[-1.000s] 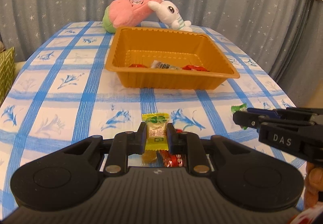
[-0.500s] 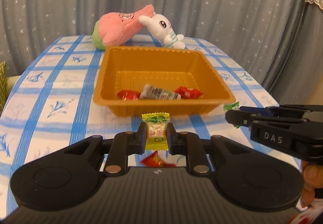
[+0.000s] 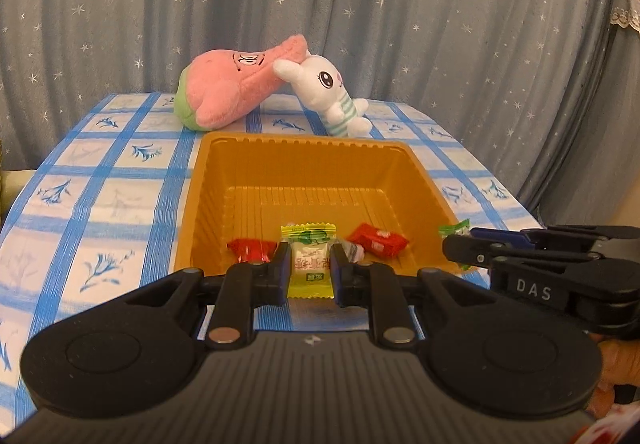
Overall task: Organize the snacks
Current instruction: 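Carry the yellow-green candy and green-wrapped snack over the orange tray with both tools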
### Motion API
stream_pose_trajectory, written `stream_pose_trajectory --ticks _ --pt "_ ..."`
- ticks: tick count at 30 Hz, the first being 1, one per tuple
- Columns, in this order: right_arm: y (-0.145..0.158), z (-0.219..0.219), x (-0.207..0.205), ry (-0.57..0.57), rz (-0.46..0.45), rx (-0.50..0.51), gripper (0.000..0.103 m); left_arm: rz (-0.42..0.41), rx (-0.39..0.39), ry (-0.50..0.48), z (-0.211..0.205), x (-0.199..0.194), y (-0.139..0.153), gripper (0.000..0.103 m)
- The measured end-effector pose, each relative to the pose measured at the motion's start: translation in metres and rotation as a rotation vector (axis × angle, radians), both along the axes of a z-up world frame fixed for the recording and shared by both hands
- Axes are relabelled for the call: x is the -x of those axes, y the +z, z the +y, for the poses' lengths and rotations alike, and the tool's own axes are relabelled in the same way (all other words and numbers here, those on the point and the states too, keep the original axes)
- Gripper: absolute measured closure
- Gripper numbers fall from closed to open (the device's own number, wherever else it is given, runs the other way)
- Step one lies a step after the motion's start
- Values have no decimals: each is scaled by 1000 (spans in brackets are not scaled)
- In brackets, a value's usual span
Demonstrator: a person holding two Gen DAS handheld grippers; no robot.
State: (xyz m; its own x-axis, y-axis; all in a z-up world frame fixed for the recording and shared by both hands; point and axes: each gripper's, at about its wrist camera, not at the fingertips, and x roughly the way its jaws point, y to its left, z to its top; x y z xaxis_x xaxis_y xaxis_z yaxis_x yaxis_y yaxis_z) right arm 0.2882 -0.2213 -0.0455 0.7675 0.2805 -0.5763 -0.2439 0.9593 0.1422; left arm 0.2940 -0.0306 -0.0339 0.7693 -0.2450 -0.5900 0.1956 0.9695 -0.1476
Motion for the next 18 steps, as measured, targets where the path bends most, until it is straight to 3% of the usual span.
stream_pose_trajectory --ticks 18 --pt "6 -7 -75 -43 18 -99 81 20 33 60 15 -77 -4 85"
